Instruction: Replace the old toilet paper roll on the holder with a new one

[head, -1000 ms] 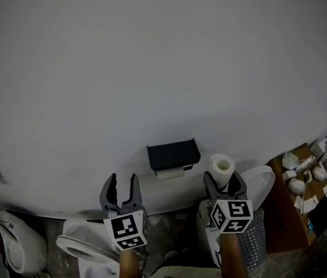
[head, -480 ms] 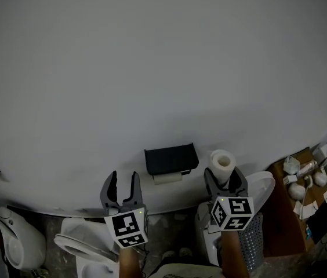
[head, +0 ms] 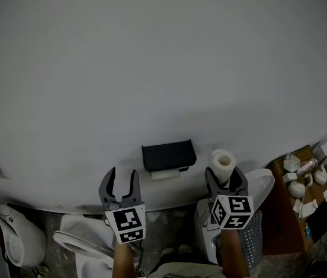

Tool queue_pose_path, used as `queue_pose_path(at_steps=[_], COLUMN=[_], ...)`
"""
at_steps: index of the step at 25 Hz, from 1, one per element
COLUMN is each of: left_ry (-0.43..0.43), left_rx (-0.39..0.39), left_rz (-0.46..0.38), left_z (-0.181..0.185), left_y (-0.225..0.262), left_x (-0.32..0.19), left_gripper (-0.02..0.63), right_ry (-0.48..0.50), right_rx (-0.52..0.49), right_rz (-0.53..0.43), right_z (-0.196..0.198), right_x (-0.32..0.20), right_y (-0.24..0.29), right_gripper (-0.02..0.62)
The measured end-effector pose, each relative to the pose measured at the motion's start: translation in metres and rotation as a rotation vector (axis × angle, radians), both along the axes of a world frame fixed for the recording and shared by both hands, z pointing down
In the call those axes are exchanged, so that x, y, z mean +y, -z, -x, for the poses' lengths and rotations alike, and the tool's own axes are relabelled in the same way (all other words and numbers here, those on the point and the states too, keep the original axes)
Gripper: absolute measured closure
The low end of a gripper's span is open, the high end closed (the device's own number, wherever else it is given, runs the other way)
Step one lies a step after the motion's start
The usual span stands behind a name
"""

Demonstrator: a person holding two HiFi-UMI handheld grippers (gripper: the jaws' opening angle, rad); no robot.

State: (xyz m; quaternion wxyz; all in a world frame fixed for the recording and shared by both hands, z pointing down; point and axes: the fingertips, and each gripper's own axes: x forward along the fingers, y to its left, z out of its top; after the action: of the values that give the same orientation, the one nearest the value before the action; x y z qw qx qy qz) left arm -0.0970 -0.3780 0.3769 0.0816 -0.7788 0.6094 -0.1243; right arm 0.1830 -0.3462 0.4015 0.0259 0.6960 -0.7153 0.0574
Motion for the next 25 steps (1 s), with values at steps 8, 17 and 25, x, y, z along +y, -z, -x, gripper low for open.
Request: queue_pose_path(at_steps=[8, 17, 25], left_ry=[0.012, 0.037, -0.038], left_rx=[-0.466, -1.05, -1.04], left_rz=[-0.053, -0.12, -0.089], left_z=[-0.007, -0.021, -0.037], left_y=[-0.022, -0.058, -0.075], left_x=[-0.003, -0.002, 0.002], left_gripper=[0.39, 0.358, 0.348], right_ry=[-0.014, -0.023, -0.044], right_rx=[0.004, 0.002, -0.008], right_rz=[0.003, 0.016, 0.017], right_z=[-0.002, -0.001, -0.007], right_x=[0.003, 0.004, 0.006], right_y=[-0.004, -0.009, -0.01], right_gripper=[0.287, 0.287, 0.287])
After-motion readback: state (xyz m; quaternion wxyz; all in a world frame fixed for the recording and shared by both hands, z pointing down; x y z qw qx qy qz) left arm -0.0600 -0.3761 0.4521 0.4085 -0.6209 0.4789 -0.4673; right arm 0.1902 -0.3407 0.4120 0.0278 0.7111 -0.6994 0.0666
